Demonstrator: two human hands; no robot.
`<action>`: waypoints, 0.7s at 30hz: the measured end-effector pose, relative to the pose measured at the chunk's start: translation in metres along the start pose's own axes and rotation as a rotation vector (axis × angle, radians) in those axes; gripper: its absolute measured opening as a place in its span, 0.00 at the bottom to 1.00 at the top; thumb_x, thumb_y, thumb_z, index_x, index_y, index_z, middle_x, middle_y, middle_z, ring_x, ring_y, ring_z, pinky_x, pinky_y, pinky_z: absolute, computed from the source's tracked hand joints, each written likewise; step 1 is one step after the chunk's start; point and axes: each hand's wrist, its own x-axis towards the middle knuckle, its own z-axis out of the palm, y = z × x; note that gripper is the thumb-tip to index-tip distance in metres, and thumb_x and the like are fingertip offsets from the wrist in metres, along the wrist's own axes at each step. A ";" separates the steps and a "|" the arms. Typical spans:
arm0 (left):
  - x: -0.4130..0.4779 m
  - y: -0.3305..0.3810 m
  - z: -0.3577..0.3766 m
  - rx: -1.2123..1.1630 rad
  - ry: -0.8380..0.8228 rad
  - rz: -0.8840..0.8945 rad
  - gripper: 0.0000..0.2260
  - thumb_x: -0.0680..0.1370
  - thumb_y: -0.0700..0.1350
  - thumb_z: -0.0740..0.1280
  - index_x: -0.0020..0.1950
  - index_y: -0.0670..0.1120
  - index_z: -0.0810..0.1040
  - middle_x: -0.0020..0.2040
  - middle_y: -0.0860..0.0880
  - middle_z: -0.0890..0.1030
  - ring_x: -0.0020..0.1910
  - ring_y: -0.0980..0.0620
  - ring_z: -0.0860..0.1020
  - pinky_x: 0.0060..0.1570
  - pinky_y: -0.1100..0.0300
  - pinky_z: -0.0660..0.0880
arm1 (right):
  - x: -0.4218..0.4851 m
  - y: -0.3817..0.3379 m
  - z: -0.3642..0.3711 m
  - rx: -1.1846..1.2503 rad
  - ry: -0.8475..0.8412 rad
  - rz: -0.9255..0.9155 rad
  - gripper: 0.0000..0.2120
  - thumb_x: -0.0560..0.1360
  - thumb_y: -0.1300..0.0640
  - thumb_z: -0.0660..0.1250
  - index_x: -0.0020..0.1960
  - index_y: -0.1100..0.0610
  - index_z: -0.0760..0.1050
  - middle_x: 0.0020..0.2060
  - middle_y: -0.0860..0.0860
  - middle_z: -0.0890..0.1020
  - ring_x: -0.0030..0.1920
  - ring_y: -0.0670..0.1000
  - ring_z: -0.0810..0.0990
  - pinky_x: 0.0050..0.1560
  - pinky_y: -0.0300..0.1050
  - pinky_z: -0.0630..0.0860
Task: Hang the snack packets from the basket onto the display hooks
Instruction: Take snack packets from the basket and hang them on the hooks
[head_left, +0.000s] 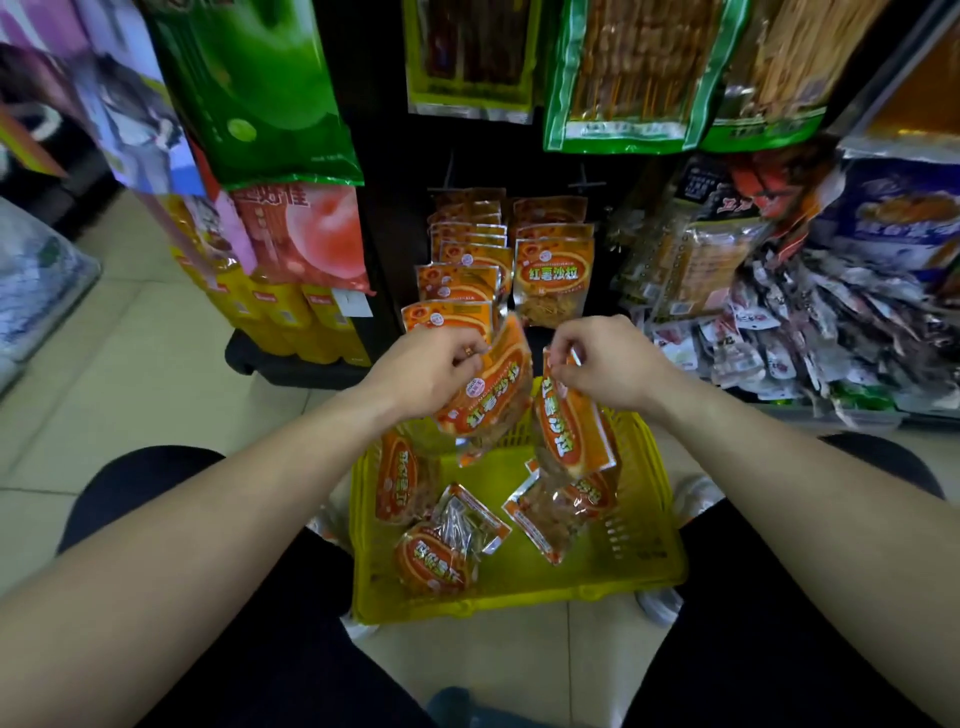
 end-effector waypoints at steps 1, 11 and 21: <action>0.000 0.001 -0.001 -0.013 -0.001 -0.006 0.07 0.82 0.49 0.64 0.57 0.52 0.80 0.47 0.54 0.82 0.47 0.51 0.81 0.43 0.58 0.73 | 0.001 -0.001 0.001 0.037 0.003 0.027 0.03 0.73 0.58 0.70 0.43 0.51 0.81 0.34 0.40 0.78 0.39 0.44 0.79 0.31 0.28 0.65; 0.025 0.000 0.001 -0.195 0.103 -0.039 0.07 0.81 0.47 0.67 0.55 0.56 0.83 0.49 0.59 0.83 0.53 0.60 0.80 0.54 0.58 0.76 | 0.022 0.001 -0.006 0.124 -0.044 0.029 0.06 0.71 0.55 0.76 0.47 0.50 0.82 0.35 0.41 0.82 0.39 0.40 0.81 0.45 0.44 0.80; 0.034 0.008 0.000 -0.394 0.030 0.019 0.12 0.81 0.45 0.68 0.46 0.64 0.80 0.41 0.70 0.81 0.45 0.69 0.80 0.40 0.75 0.72 | 0.039 0.003 0.000 -0.043 0.165 -0.117 0.06 0.68 0.48 0.77 0.38 0.46 0.80 0.60 0.45 0.76 0.62 0.52 0.72 0.60 0.52 0.71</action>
